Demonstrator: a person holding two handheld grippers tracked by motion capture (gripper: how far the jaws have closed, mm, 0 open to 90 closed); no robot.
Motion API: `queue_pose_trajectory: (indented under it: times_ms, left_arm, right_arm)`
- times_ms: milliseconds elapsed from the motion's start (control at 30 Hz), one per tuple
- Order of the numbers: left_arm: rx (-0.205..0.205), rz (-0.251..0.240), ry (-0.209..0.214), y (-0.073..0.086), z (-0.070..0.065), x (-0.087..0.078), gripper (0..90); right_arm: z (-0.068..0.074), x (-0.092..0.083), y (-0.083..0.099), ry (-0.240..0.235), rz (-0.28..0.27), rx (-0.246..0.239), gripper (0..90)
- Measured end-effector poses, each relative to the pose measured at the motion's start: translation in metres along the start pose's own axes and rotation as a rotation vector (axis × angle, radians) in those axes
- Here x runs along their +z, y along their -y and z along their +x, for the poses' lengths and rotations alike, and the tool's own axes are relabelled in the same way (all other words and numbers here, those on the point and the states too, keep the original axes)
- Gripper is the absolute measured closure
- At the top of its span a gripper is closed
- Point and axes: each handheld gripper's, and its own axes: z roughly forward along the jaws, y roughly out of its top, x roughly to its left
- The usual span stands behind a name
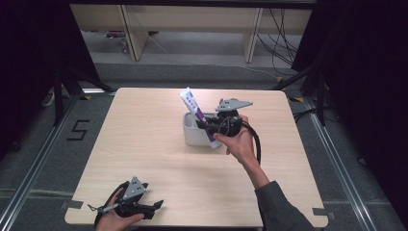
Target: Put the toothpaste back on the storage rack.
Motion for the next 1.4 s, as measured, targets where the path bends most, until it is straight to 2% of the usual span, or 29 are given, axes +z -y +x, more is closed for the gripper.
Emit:
queue_pose_trajectory:
  times_ms: [100,167,400,467,533,600,633,700,733,800,833,933,967,1000,1033,1100,1133,1233,1300,1400]
  left_arm:
    - [0.000,0.002,0.000,-0.001,0.000,0.000,17.4]
    - [0.002,0.003,0.002,0.000,0.000,0.000,17.4]
    - [0.005,0.003,0.002,-0.001,-0.001,0.000,17.4]
    - [-0.007,-0.002,0.003,0.000,-0.002,0.001,17.4]
    - [0.013,0.011,-0.002,0.000,0.000,0.000,17.4]
    - [-0.003,-0.008,0.003,-0.001,-0.001,0.001,17.4]
    - [0.001,0.003,0.002,-0.001,-0.001,0.000,17.4]
    - [0.013,0.010,-0.002,0.000,0.000,0.000,17.4]
    - [0.013,0.009,-0.002,0.000,0.000,0.000,17.4]
    - [-0.001,0.003,0.003,-0.001,-0.001,0.000,17.4]
    - [-0.004,-0.002,0.004,0.000,-0.002,0.001,17.4]
    - [0.012,0.007,0.000,-0.001,0.000,0.000,17.4]
    - [-0.002,-0.004,0.004,-0.001,-0.001,0.000,17.4]
    - [0.010,0.009,-0.003,0.000,0.000,0.000,17.4]
    - [0.013,0.012,-0.002,0.000,-0.001,0.000,17.4]
    - [-0.001,-0.006,0.005,0.000,-0.002,0.000,17.4]
    - [0.012,0.005,-0.003,-0.001,-0.001,0.000,17.4]
    - [-0.005,-0.002,0.006,0.000,-0.002,0.001,17.4]
    - [0.013,0.007,-0.002,-0.001,-0.001,0.000,17.4]
    - [-0.004,-0.002,0.006,0.000,-0.002,0.001,17.4]
  right_arm:
    - [-0.007,0.005,-0.005,0.014,-0.045,0.014,76.2]
    - [-0.009,0.006,-0.007,0.030,-0.057,0.041,76.1]
    - [-0.022,0.019,-0.013,0.065,-0.110,0.052,76.1]
    - [-0.024,0.021,-0.014,0.083,-0.127,0.056,76.1]
    - [-0.028,0.025,-0.014,0.101,-0.141,0.063,76.1]
    - [-0.030,0.029,-0.014,0.112,-0.151,0.067,76.1]
    - [-0.030,0.030,-0.014,0.120,-0.149,0.080,76.1]
    - [-0.035,0.034,-0.014,0.129,-0.156,0.068,76.1]
    - [-0.035,0.035,-0.013,0.127,-0.159,0.089,76.1]
    - [-0.039,0.039,-0.012,0.145,-0.169,0.071,76.1]
    - [-0.039,0.040,-0.012,0.146,-0.165,0.088,76.1]
    - [-0.042,0.043,-0.009,0.170,-0.162,0.094,76.0]
    - [-0.042,0.044,-0.009,0.176,-0.168,0.106,76.0]
    - [-0.045,0.046,-0.008,0.169,-0.171,0.082,76.0]
    - [-0.045,0.047,-0.007,0.176,-0.173,0.104,76.0]
    - [-0.046,0.048,-0.006,0.190,-0.174,0.105,76.0]
    - [-0.047,0.049,-0.006,0.193,-0.172,0.101,76.0]
    - [-0.047,0.051,-0.004,0.195,-0.166,0.107,75.9]
    - [-0.048,0.052,-0.002,0.215,-0.168,0.097,75.9]
    - [-0.048,0.053,0.001,0.210,-0.164,0.113,75.9]
